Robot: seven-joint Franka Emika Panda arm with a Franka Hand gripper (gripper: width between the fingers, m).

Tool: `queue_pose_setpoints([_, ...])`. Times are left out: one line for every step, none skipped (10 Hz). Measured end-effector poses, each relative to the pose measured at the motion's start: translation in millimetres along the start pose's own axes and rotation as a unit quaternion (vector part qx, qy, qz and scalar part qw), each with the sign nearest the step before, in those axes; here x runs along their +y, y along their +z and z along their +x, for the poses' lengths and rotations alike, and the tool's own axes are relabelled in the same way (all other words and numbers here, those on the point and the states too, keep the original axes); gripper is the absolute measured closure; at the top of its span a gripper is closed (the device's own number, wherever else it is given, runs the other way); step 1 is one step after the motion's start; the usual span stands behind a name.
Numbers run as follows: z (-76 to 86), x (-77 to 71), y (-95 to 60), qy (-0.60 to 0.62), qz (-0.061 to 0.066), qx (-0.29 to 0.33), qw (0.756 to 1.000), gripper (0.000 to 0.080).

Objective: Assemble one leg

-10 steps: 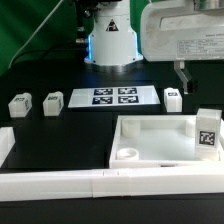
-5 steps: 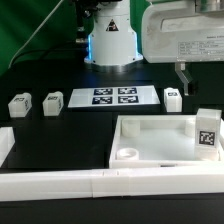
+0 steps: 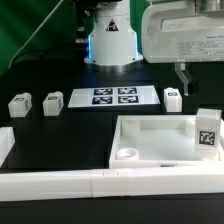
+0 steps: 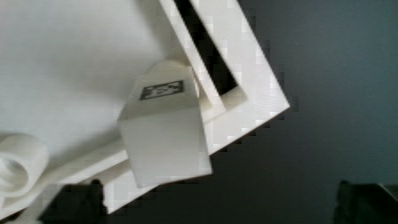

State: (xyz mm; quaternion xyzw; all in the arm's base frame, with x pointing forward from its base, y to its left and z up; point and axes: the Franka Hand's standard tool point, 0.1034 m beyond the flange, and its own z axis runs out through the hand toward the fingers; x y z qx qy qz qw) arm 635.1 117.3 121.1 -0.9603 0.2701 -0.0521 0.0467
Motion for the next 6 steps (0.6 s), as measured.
queue_pose_setpoints([0.0, 0.0, 0.0, 0.0, 0.0, 0.0, 1.0, 0.015])
queue_pose_setpoints([0.0, 0.0, 0.0, 0.0, 0.0, 0.0, 1.0, 0.015])
queue_pose_setpoints([0.0, 0.0, 0.0, 0.0, 0.0, 0.0, 1.0, 0.015])
queue_pose_setpoints([0.0, 0.0, 0.0, 0.0, 0.0, 0.0, 1.0, 0.015])
queue_pose_setpoints([0.0, 0.0, 0.0, 0.0, 0.0, 0.0, 1.0, 0.015])
queue_pose_setpoints([0.0, 0.0, 0.1, 0.0, 0.0, 0.0, 1.0, 0.015])
